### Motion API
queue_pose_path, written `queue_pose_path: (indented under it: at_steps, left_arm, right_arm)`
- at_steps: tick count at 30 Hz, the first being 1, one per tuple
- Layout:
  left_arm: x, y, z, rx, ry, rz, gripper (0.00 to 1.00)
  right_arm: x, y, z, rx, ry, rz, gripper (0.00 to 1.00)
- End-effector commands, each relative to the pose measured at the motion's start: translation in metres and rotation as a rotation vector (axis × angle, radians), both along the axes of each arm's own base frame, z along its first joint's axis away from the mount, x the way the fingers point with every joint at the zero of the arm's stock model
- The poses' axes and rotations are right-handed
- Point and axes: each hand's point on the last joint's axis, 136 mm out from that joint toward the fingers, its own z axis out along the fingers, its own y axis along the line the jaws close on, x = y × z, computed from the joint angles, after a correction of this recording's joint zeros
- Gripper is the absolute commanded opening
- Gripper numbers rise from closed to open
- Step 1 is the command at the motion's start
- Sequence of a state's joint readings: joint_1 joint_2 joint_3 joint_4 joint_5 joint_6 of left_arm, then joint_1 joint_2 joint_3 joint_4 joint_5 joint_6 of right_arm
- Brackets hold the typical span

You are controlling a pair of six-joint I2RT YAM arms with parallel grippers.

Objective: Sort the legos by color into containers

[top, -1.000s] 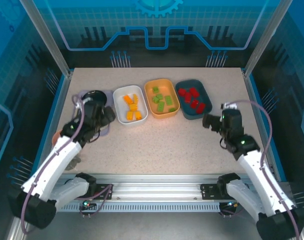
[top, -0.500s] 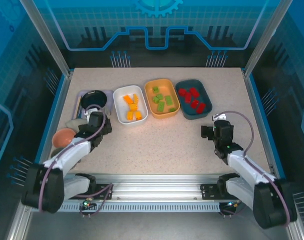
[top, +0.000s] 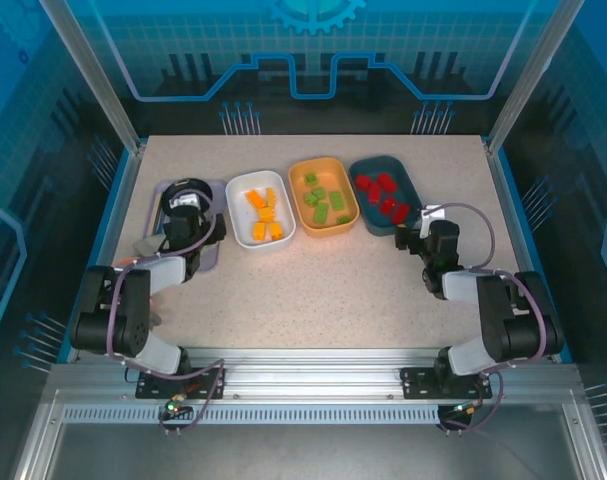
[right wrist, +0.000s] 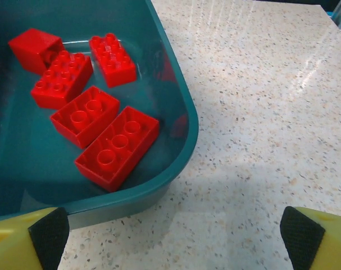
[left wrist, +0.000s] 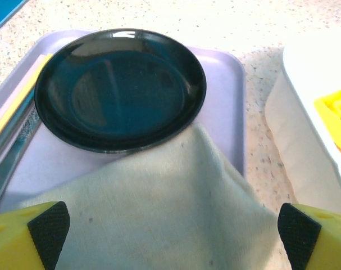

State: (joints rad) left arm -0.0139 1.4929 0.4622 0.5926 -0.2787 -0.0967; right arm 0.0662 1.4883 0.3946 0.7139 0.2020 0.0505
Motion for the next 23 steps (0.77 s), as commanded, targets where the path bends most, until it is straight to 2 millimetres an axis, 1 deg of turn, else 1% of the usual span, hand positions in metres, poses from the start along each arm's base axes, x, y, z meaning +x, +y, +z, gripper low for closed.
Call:
queue_pose_path:
  at_steps: [1,2,23]
  left_arm:
    - [0.0012,-0.0073,0.0175,0.017,-0.157,-0.049,0.99]
    - [0.0038,-0.0076,0.0153,0.023,-0.128,-0.043,0.99]
    - [0.0041,-0.0087,0.0158,0.033,-0.133,-0.044,0.99]
  right_arm:
    - [0.011,0.0039,0.02,0.001,-0.093,0.022,1.0]
    - [0.0108,0.0041,0.0188,-0.008,-0.087,0.016,1.0]
    - [0.0119,0.0073,0.0192,-0.029,-0.086,0.021,1.0]
